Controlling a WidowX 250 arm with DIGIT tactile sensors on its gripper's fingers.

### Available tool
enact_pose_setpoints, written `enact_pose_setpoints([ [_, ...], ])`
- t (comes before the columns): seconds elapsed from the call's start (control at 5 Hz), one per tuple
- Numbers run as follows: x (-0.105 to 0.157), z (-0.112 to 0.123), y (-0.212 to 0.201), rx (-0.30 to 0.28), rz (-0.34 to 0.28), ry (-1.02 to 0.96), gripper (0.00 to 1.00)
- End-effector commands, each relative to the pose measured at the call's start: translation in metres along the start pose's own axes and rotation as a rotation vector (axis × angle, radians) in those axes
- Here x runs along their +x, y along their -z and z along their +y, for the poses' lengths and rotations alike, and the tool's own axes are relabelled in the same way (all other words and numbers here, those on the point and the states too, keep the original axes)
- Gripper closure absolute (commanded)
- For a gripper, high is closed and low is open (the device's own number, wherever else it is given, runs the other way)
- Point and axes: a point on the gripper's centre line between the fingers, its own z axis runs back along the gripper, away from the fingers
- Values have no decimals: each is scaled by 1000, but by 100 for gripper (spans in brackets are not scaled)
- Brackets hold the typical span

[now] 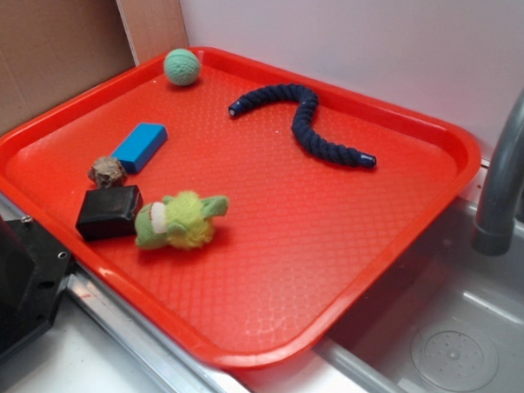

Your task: Grab the blue rope.

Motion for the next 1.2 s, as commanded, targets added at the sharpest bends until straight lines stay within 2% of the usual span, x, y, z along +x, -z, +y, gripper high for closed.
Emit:
enact_pose_setpoints([
  [0.0,0,0,0,0,0,0,0],
  [0.2,30,24,53,108,101,-165,0],
  [0.4,70,16,98,44,52,-278,0],
  [0.6,109,2,112,-11,24,-358,0],
  [0.8,140,-11,128,-65,-3,-405,0],
  [1.0,156,-29,146,-94,-35,-524,0],
])
